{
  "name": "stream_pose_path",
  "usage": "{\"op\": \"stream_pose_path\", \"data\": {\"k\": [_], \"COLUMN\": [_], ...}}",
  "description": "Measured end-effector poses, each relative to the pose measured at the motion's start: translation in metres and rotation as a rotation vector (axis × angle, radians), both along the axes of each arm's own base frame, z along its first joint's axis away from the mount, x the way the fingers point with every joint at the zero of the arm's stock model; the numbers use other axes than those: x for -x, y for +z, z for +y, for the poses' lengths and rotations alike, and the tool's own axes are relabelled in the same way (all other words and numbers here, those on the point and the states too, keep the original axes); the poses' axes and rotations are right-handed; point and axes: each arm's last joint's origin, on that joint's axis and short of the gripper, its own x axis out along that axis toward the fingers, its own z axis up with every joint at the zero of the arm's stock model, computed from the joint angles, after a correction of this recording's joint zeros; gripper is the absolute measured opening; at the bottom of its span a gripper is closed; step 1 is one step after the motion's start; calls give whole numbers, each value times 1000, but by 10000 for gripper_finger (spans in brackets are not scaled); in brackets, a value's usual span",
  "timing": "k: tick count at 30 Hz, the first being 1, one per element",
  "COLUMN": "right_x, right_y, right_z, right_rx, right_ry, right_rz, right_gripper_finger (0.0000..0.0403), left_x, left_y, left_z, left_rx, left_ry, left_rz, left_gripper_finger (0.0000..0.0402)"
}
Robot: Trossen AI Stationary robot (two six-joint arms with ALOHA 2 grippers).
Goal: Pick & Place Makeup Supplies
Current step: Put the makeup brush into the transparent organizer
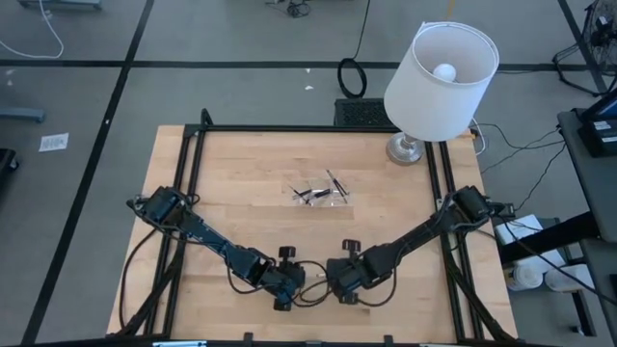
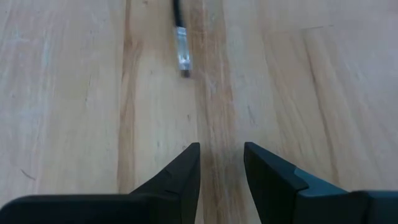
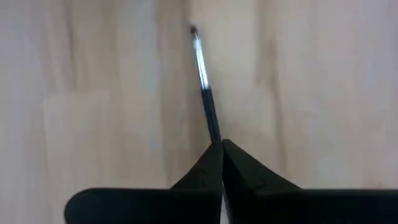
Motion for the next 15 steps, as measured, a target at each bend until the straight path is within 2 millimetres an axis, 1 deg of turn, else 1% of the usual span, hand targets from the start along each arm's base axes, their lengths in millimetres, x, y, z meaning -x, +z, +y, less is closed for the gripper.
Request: {"op": "stream_pose_path", "data": {"k": [5, 8, 11, 15], "right_x": [1, 0, 0, 0], "right_y": [0, 0, 0, -1], "right_z": [1, -1, -1, -1], "right_rx": [-3, 56, 58, 52], "right_ry": [19, 8, 15, 2], "right_rz": [12, -18, -20, -20], "right_gripper_finger": [3, 2, 1, 1], "left_x": [0, 0, -4, -11], "left_y": [0, 0, 4, 12], "left_z": [0, 0, -2, -7], "left_rx": [-6, -16, -4, 39], "left_ry": [-7, -2, -8, -37], "left_rz": [0, -11, -62, -174], "left_gripper_finger": [131, 131, 131, 131]}}
